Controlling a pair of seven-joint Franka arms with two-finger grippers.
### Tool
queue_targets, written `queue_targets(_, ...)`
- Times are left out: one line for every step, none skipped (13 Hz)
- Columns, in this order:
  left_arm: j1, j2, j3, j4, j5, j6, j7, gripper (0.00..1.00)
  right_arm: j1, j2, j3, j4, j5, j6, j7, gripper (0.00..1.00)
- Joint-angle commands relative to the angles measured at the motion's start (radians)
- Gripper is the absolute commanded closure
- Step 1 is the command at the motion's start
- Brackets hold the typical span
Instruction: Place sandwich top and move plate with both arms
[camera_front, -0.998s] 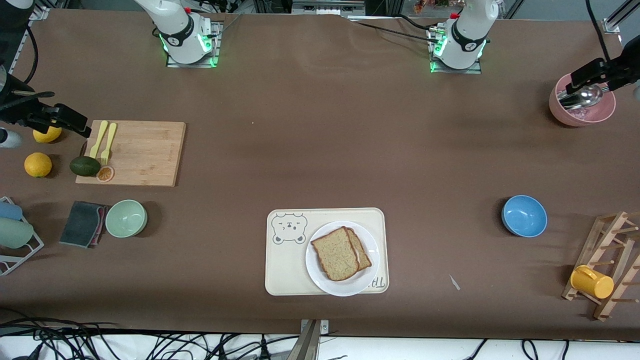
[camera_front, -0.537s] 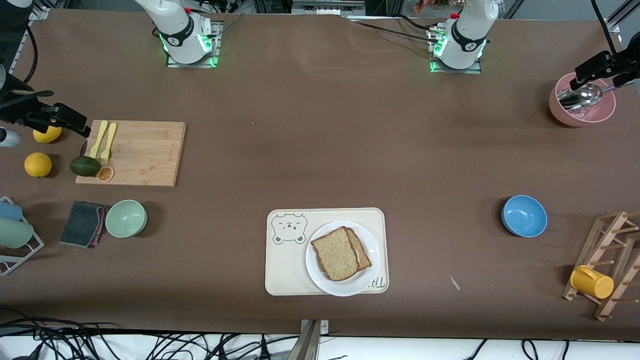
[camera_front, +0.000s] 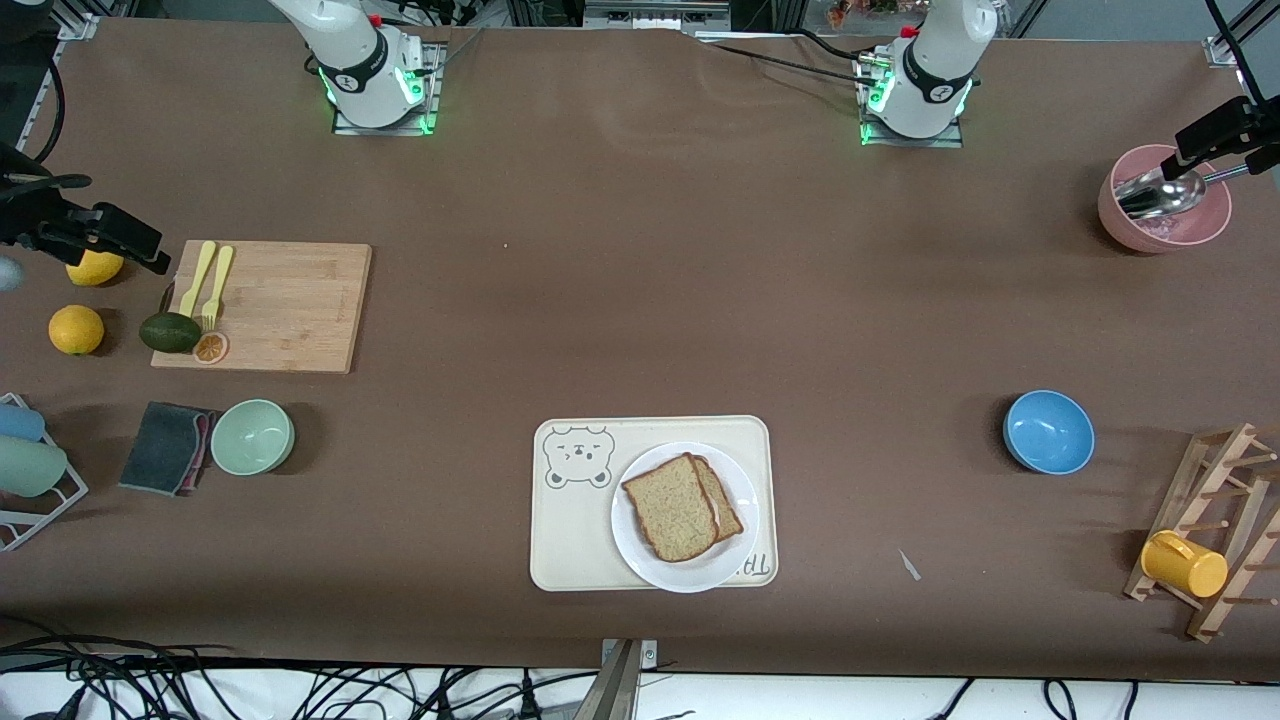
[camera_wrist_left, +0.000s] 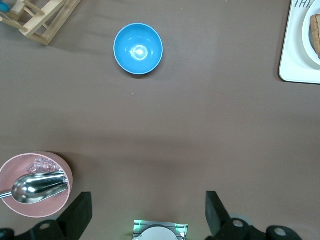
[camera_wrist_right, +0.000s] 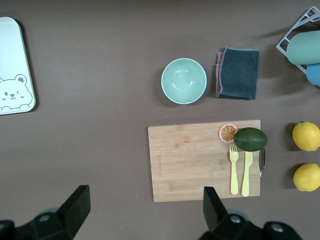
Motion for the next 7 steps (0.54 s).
queue_targets(-0.016, 0.046, 0.006, 0.046, -0.025, -0.012, -0.006, 0.00, -0.005, -0.001, -0.001, 0.019, 0.016, -0.018, -0.004, 0.00)
queue_targets(-0.007, 0.056, 0.009, 0.054, -0.036, -0.015, -0.009, 0.00, -0.005, -0.001, 0.000, 0.017, 0.016, -0.020, -0.004, 0.00)
queue_targets(-0.012, 0.079, 0.004, 0.063, -0.037, -0.013, -0.004, 0.00, -0.003, -0.001, 0.000, 0.017, 0.016, -0.020, -0.009, 0.00)
queue_targets(-0.019, 0.082, 0.004, 0.083, -0.037, -0.016, 0.006, 0.00, -0.003, -0.001, 0.002, 0.019, 0.016, -0.020, -0.015, 0.00)
queue_targets(-0.019, 0.081, 0.001, 0.089, -0.039, -0.018, 0.008, 0.00, -0.003, -0.003, 0.003, 0.019, 0.014, -0.020, -0.015, 0.00)
queue_targets(-0.022, 0.079, -0.005, 0.110, -0.039, -0.018, 0.008, 0.00, -0.003, -0.003, 0.003, 0.019, 0.016, -0.020, -0.015, 0.00)
queue_targets(-0.022, 0.082, -0.023, 0.138, -0.039, -0.021, 0.006, 0.00, -0.003, -0.004, 0.005, 0.019, 0.016, -0.022, -0.015, 0.00)
